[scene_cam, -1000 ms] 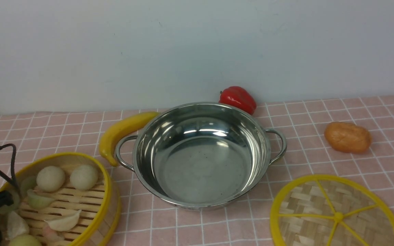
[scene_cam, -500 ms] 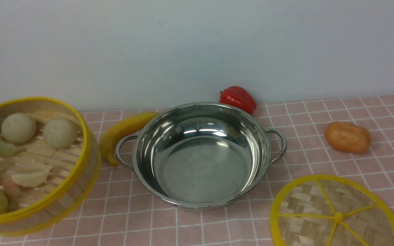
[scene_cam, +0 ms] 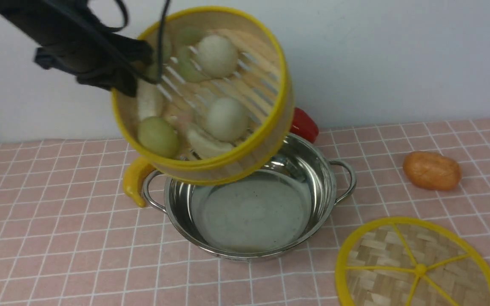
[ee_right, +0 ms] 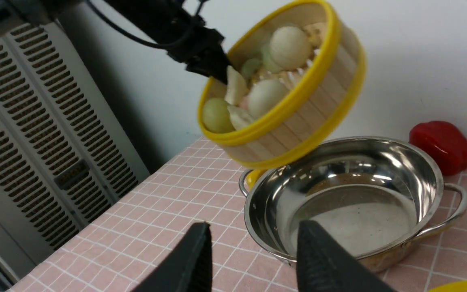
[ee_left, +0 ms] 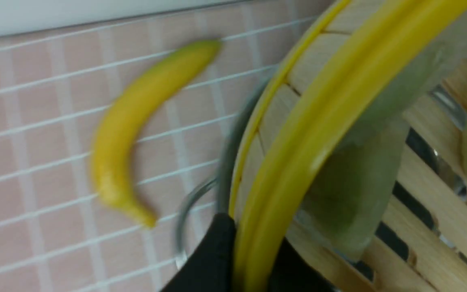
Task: Place the steamer in the pot on the pink tablecloth, and put the lid on the steamer.
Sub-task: 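Place the bamboo steamer basket with dumplings into the steel pot with the left gripper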
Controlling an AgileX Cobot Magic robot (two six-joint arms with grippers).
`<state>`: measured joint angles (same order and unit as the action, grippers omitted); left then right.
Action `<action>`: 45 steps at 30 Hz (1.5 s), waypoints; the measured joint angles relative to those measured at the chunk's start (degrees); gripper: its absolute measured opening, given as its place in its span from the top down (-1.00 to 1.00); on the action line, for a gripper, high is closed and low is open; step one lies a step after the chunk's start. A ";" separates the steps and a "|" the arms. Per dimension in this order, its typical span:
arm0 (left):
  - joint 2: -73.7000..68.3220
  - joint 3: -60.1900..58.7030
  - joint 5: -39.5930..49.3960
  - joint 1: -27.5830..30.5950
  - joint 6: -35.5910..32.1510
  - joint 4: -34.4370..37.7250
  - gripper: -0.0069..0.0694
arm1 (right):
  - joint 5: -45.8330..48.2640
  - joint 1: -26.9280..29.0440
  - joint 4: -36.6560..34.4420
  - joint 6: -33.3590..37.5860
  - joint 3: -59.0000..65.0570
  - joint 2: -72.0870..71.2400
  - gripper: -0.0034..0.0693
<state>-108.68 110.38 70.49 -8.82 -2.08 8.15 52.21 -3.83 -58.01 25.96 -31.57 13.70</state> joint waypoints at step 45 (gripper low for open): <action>-23.57 5.82 -0.28 -5.50 2.58 -4.58 0.73 | 1.71 0.00 0.08 -0.17 0.00 0.00 0.07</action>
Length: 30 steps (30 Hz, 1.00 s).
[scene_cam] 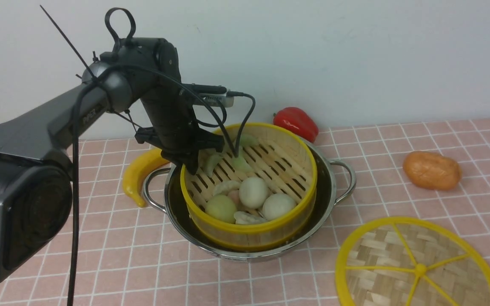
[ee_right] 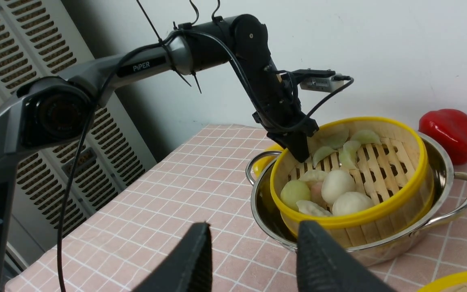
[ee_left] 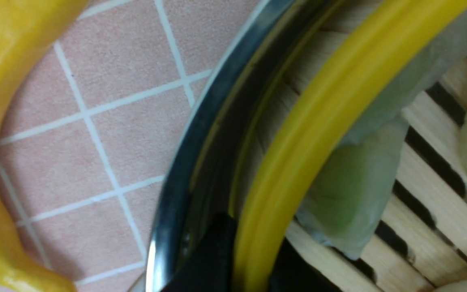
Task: Place the steamer in the pot on the pink tablecloth, and put the lid on the steamer.
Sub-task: 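Place the bamboo steamer basket with dumplings into the steel pot with the left gripper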
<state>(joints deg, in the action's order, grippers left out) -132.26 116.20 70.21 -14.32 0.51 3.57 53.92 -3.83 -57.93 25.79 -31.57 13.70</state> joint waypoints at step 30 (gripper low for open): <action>0.00 0.00 0.05 -0.11 1.73 0.16 0.73 | 1.25 0.00 0.14 -0.27 0.00 0.00 0.07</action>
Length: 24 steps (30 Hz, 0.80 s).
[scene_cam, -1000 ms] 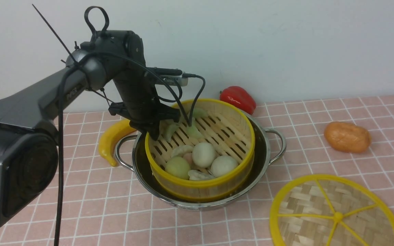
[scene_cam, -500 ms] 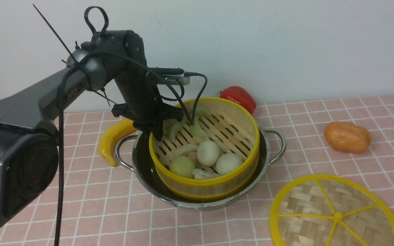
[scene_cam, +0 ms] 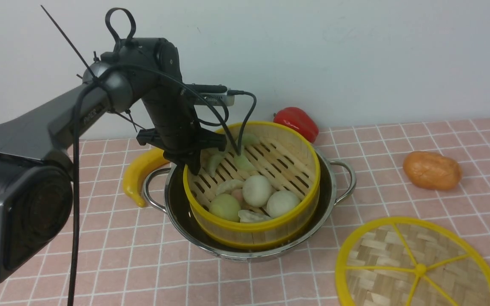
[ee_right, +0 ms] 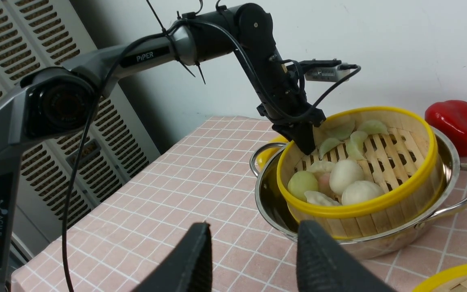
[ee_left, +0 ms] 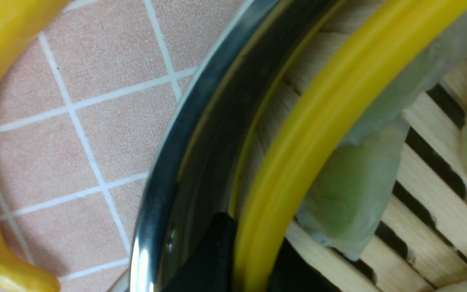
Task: Place the steamer in the pot on the pink tablecloth, and put the lid on the steamer.
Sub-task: 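Place the bamboo steamer basket with dumplings into the steel pot with the left gripper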
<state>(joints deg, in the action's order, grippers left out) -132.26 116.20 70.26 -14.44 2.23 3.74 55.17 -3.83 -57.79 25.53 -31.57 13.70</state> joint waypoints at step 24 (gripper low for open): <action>0.52 1.91 -0.04 0.00 0.39 1.71 0.03 | 0.00 0.00 -0.13 0.00 0.00 0.00 0.07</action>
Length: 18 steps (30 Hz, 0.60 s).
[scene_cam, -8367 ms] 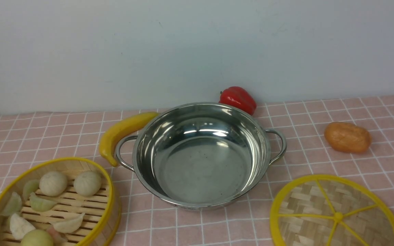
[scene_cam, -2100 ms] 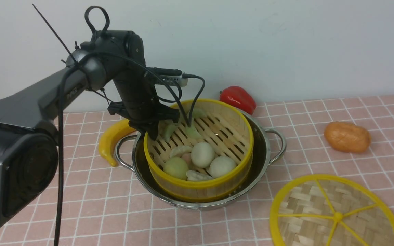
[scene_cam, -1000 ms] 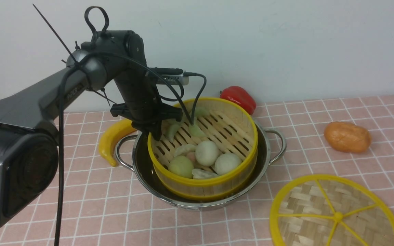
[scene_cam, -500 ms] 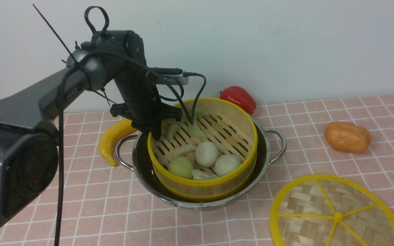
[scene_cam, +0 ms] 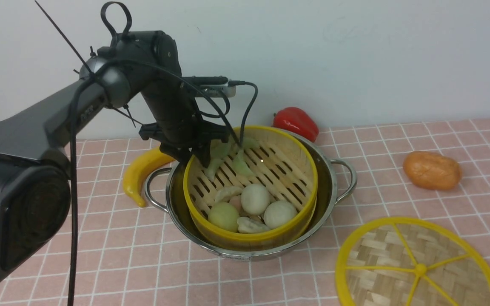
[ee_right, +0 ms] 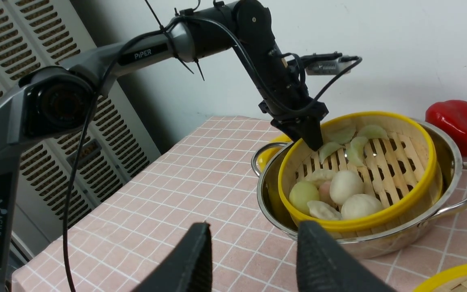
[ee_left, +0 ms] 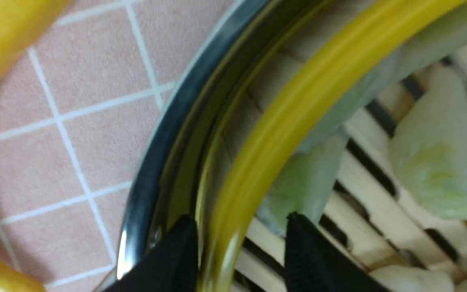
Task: Place the steamer in the pot on the pink tablecloth, and put the lid on the steamer.
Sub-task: 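Place the bamboo steamer basket with dumplings into the steel pot with the left gripper, then move the gripper down to the bamboo steamer lid and grasp its center knob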
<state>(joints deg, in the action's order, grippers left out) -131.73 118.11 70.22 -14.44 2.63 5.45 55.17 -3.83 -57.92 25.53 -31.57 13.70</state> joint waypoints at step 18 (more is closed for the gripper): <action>35.55 9.14 -0.03 0.00 -0.36 0.00 -0.09 | -17.03 0.00 -38.16 24.77 -0.14 0.00 0.07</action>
<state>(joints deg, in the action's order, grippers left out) -96.18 127.26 70.19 -14.44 2.27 5.45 38.14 -3.83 -96.08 50.29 -31.71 13.70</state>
